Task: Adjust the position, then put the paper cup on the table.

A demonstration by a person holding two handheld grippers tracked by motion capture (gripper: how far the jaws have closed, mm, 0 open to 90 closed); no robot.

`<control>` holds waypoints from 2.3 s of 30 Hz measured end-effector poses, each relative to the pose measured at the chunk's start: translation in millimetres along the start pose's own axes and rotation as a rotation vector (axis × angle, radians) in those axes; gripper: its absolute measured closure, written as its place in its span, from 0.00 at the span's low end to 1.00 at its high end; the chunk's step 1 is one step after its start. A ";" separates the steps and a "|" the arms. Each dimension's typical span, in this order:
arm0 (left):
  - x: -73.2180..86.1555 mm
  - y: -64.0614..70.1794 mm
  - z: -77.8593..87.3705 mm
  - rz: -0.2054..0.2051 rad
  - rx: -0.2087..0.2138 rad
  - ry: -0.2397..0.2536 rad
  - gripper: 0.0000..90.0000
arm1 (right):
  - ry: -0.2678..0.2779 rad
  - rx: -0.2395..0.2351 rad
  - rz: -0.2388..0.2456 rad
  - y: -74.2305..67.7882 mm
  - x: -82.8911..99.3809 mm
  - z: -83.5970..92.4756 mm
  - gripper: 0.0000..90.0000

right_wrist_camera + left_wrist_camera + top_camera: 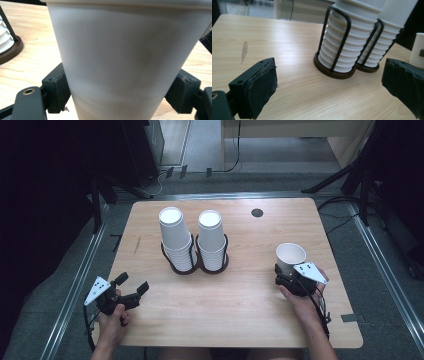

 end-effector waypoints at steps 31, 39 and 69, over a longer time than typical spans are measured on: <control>0.3 -5.7 3.2 0.051 -0.011 0.003 0.00 | 0.036 -0.112 -0.029 2.1 -7.1 18.1 0.01; -0.3 -7.5 7.2 0.059 -0.025 0.013 0.00 | 0.029 -0.137 -0.006 8.4 -10.3 37.4 0.00; 13.9 -14.2 12.2 0.056 -0.140 -0.072 0.00 | 0.026 -0.062 -0.076 94.5 37.1 119.2 0.00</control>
Point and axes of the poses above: each handheld gripper's, and its own axes: z roughly backward along the jaws, x roughly out of its underside, y roughly to its right, the point moved 1 cm from there along -z, roughly forward along the jaws, and after that the axes turned 2 degrees about x, right-handed, at the moved point
